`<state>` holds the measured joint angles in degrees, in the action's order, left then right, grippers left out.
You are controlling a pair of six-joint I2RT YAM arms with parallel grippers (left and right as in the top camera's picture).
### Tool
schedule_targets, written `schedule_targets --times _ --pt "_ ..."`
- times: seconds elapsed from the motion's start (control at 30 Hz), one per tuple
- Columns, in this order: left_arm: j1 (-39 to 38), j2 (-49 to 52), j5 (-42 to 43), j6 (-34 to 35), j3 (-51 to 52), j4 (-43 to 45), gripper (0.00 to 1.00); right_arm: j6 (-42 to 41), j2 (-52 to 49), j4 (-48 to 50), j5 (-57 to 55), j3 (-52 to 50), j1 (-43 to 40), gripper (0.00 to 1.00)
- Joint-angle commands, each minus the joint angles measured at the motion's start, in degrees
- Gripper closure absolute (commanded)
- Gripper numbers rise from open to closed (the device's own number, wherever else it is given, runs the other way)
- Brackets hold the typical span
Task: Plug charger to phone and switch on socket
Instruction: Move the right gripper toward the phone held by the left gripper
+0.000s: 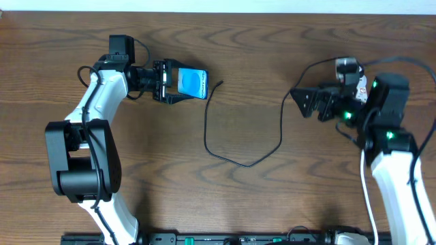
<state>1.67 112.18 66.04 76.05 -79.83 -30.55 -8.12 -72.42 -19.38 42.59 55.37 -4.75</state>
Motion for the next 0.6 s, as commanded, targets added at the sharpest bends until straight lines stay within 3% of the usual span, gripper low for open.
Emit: schedule_targets --times 0.0,0.57 --pt "0.31 -1.29 1.86 -0.98 -0.13 0.24 0.42 0.04 -3.34 -1.70 7.56 6.16 -0.04 0.01" --pt "0.31 -1.29 1.86 -0.98 -0.13 0.24 0.42 1.11 -13.84 -7.82 5.35 22.10 8.74 0.01"
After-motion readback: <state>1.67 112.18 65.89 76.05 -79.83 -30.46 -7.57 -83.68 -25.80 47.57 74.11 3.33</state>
